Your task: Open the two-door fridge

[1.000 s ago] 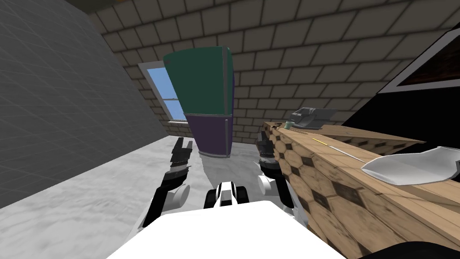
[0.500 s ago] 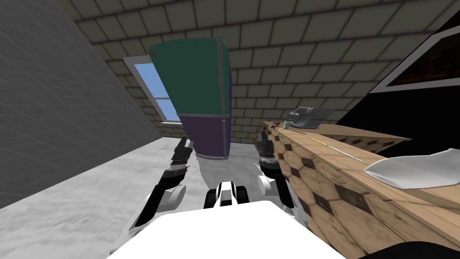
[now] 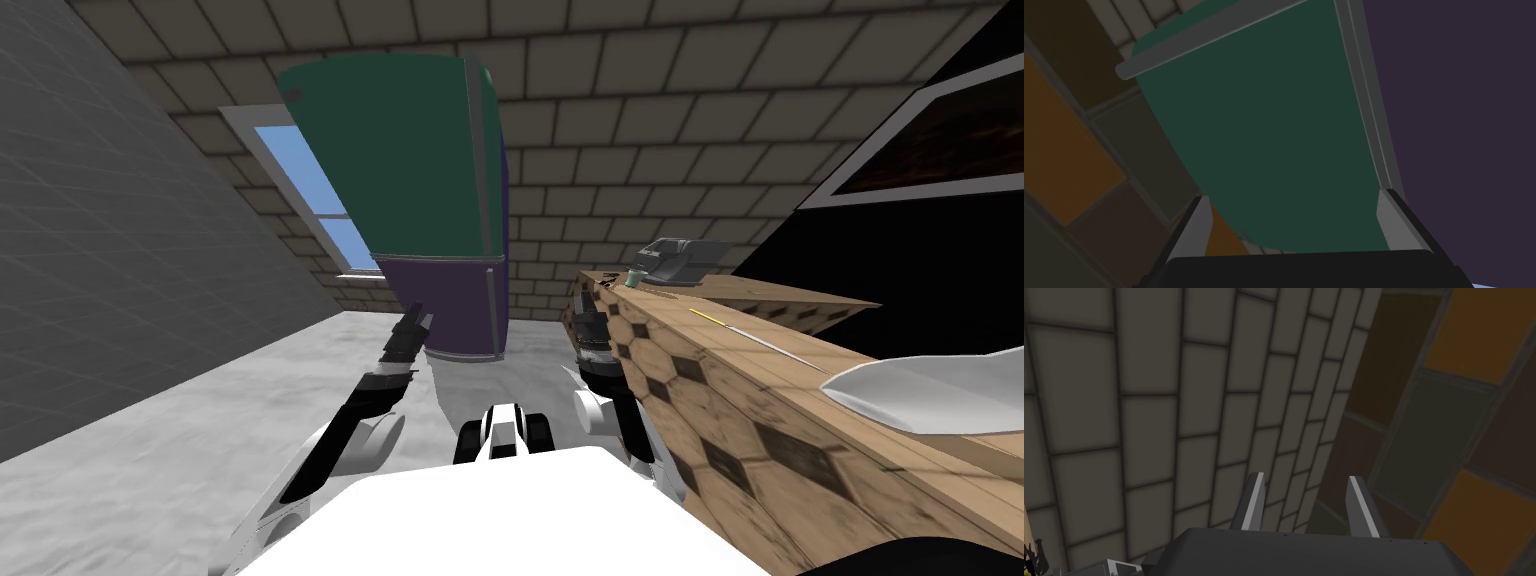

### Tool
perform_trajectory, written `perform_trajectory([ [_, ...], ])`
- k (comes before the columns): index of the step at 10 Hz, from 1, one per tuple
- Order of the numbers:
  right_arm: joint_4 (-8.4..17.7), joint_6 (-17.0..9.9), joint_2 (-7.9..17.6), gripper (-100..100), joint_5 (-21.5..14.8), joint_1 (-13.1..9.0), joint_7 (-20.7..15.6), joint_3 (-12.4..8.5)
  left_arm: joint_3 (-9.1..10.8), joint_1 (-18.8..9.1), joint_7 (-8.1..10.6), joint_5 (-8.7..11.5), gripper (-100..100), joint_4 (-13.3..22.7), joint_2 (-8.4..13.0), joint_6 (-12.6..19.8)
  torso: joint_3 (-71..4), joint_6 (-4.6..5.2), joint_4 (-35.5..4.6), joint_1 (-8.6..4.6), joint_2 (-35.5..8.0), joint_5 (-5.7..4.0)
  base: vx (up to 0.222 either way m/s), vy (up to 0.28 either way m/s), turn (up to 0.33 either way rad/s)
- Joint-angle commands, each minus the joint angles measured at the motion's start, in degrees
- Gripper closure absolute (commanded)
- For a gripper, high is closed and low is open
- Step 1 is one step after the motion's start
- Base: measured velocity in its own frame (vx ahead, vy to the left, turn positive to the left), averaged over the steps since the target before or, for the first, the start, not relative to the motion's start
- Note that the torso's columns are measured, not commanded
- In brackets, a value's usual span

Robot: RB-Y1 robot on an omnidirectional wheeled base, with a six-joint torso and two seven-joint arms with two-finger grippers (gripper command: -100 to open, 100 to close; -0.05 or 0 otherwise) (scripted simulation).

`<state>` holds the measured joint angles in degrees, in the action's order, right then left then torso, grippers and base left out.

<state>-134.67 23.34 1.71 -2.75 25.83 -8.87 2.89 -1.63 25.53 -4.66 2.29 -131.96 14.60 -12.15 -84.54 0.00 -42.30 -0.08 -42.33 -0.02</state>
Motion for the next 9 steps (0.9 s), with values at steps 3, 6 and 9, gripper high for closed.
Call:
perform_trajectory([
  [3, 0.0, 0.0, 0.0, 0, 0.0, 0.0, 0.0, 0.0, 0.62, -0.3, 0.84, -0.6, -100, -3.0, 4.8, 7.3, 0.0, 0.00, 0.0, 0.13, 0.0, 0.04, 0.111, -0.012, -0.082],
  [6, 0.0, 0.0, 0.0, 0, 0.0, 0.0, 0.0, 0.0, 0.98, -0.5, 1.31, -1.0, -100, -4.2, 7.4, 11.5, 0.0, 0.00, 0.0, 0.05, 0.0, 0.01, 0.103, -0.014, -0.082],
  [9, 0.0, 0.0, 0.0, 0, 0.0, 0.0, 0.0, 0.0, 1.34, -0.5, 1.78, -1.3, -100, -5.2, 10.0, 15.6, 0.0, 0.00, 0.0, 0.08, 0.1, 0.02, 0.104, -0.014, -0.073],
])
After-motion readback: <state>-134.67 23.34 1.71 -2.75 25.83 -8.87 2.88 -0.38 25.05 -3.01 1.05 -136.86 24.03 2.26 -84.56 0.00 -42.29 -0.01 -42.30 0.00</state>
